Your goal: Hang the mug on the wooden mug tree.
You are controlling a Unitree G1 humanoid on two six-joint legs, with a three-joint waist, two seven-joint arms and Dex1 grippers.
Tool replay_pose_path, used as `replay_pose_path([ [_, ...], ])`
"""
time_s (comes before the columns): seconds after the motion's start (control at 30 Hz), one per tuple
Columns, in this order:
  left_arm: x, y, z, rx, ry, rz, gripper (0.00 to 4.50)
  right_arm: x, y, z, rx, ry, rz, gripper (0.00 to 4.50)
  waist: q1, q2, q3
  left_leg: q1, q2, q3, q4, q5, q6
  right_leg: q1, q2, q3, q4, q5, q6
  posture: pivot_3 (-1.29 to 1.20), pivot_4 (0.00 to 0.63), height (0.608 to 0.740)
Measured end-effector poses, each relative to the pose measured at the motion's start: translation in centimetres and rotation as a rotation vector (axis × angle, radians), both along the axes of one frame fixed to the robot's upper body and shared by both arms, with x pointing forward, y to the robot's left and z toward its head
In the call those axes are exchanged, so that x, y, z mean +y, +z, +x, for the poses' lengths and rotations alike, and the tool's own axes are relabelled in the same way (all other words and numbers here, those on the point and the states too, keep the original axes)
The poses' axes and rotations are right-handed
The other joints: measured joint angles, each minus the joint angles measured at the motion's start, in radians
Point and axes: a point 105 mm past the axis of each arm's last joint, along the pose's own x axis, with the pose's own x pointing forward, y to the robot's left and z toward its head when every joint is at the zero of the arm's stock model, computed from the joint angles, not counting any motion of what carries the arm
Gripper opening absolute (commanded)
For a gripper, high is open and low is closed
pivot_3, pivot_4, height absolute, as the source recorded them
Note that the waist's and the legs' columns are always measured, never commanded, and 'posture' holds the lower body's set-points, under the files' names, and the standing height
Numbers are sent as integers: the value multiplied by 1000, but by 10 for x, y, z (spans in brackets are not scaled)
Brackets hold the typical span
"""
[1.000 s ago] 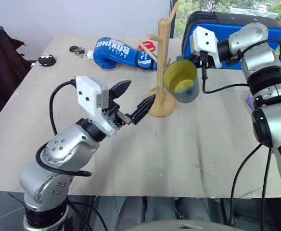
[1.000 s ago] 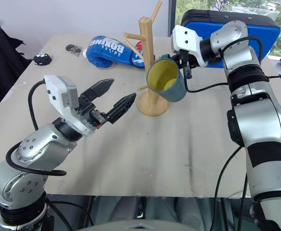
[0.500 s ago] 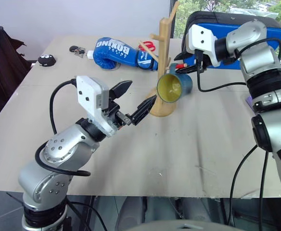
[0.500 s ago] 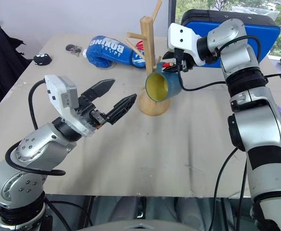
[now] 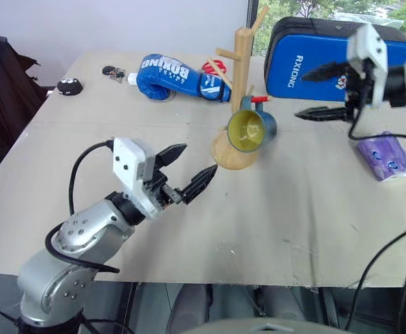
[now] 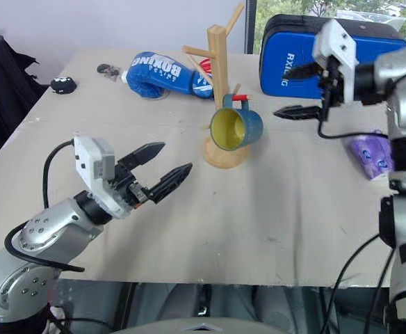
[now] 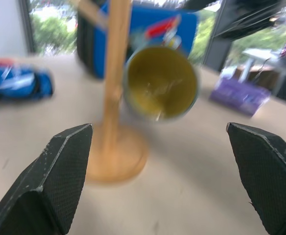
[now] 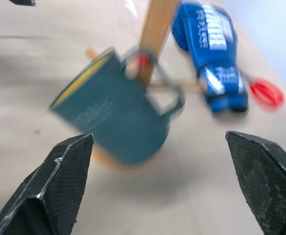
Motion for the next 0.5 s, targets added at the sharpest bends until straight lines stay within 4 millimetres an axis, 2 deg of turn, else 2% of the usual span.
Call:
replay_pose_path([
  [0.03,7,-15,2,31,45,66,4500,-12,-29,-15,65,-37,82,4375,4,-1,-1,0,0,0,-1,0,0,1,0,-1,0,0,0,0,150,737],
  [0.07,13,-25,4,57,72,95,4500,-16,-48,-21,126,-55,119,4375,4,-2,-1,1,0,0,0,0,0,2,0,-1,0,0,0,0,150,737],
  [0.13,20,-45,4,96,109,151,4500,-17,-87,-36,226,-121,257,4375,2,0,-1,1,0,0,0,-1,1,1,0,1,1,0,0,0,150,737],
  [0.2,19,-62,-1,109,103,191,4500,-18,-135,-64,263,-243,370,4375,3,1,-1,1,0,0,0,-1,1,0,1,2,1,0,0,0,150,737],
  [0.27,20,-76,-5,129,103,211,4500,-18,-163,-79,301,-333,410,4375,0,3,-2,2,0,2,0,-1,1,0,1,3,1,0,0,0,150,737],
  [0.3,21,-86,-6,141,101,231,4500,-20,-176,-87,294,-399,422,4375,-4,3,-2,4,0,3,0,-1,2,1,1,4,1,0,0,0,150,737],
  [0.4,22,-104,-7,149,89,230,4500,-28,-193,-103,178,-538,424,4375,-5,2,-3,12,0,4,0,-3,5,9,2,3,0,-1,0,0,150,737],
  [0.5,26,-113,-5,158,93,225,4500,-27,-200,-110,124,-606,452,4375,-5,2,-2,17,1,5,-1,-3,5,14,3,3,0,-1,0,0,150,737],
])
